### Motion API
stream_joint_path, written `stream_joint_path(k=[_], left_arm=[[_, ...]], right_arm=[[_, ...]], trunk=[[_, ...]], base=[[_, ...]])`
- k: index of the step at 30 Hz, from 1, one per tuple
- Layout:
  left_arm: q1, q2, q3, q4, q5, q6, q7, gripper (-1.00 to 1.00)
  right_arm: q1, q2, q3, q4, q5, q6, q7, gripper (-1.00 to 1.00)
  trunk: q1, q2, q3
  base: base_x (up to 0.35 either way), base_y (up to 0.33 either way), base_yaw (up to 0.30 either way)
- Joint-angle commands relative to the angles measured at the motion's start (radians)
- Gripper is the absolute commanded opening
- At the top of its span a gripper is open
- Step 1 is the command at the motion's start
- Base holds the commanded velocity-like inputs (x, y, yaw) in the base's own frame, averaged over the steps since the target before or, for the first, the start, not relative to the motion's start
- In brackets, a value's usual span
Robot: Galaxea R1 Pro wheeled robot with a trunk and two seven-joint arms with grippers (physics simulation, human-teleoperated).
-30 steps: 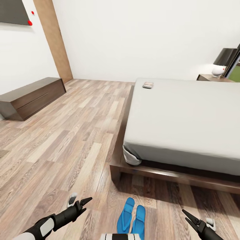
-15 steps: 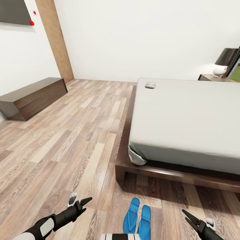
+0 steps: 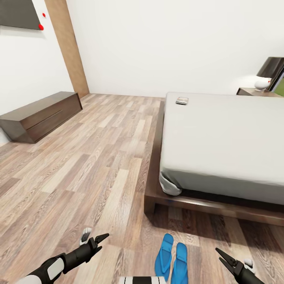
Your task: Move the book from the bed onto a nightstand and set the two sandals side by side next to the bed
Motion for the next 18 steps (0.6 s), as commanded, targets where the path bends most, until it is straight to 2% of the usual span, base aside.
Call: stream_joint_path(k=[1, 18], left_arm=[[0.0, 0.0, 0.005, 0.0, 0.0, 0.009, -0.002, 1.0], [0.0, 0.0, 0.005, 0.0, 0.0, 0.009, -0.001, 1.0]], right_arm=[[-0.001, -0.001, 0.007, 0.0, -0.01, 0.011, 0.003, 1.0], [-0.001, -0.001, 0.007, 0.0, -0.01, 0.011, 0.003, 1.0]], trunk=[[0.0, 0.0, -0.001], [0.0, 0.0, -0.001]], base=[[0.0, 0.149, 0.0], [0.0, 0.146, 0.0]])
